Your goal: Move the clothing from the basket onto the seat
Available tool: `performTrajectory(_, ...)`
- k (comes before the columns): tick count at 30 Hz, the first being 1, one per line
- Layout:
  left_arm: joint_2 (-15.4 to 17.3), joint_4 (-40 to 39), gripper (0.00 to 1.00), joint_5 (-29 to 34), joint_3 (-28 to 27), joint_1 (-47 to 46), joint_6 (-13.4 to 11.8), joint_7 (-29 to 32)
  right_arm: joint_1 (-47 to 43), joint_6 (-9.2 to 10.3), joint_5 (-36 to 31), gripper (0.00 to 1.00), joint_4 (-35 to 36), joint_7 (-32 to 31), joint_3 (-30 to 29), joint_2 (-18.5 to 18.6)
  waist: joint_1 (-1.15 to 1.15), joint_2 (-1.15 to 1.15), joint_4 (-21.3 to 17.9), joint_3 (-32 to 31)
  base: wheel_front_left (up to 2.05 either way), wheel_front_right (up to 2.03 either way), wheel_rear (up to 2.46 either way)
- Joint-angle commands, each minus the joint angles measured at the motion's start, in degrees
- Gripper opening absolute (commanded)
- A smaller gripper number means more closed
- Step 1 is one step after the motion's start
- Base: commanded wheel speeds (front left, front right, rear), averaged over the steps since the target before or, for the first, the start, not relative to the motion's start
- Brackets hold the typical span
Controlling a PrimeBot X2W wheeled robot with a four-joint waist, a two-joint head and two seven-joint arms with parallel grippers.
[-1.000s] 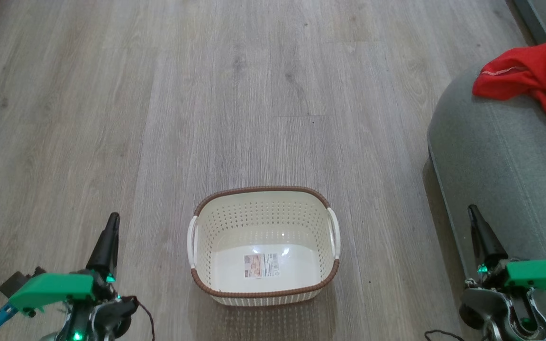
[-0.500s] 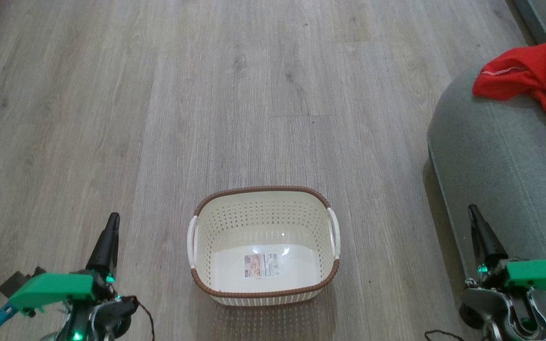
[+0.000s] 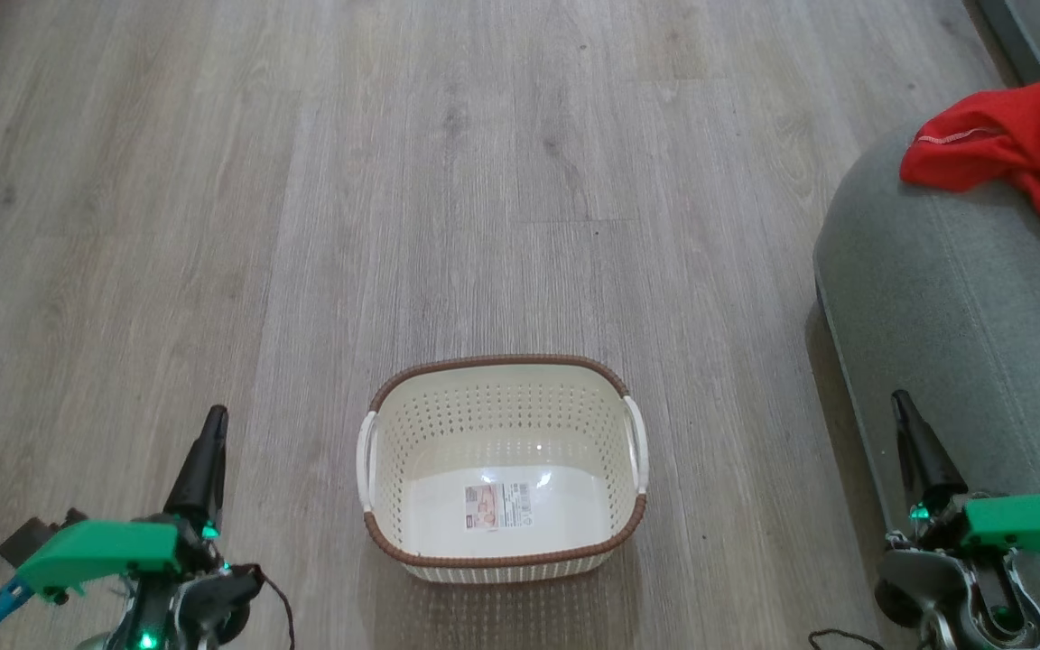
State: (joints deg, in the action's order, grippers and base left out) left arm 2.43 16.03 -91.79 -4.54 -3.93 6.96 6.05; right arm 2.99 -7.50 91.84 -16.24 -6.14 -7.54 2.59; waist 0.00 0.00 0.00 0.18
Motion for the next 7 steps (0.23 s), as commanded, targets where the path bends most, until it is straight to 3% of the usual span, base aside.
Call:
performTrajectory(1,0.4,-2.0,0.00,-0.4,-2.0,-2.3,0.5,0.4,3.2,0.01,0.3,0.00,2.2,-0.3,1.0,0.3,0.00,0.00,0.0,0.0,0.00,0.00,0.00)
performTrajectory(7,0.4,-2.0,0.00,-0.4,-2.0,-2.3,0.5,0.4,3.2,0.01,0.3,0.00,2.2,-0.3,1.0,0.3,0.00,0.00,0.0,0.0,0.00,0.00,0.00)
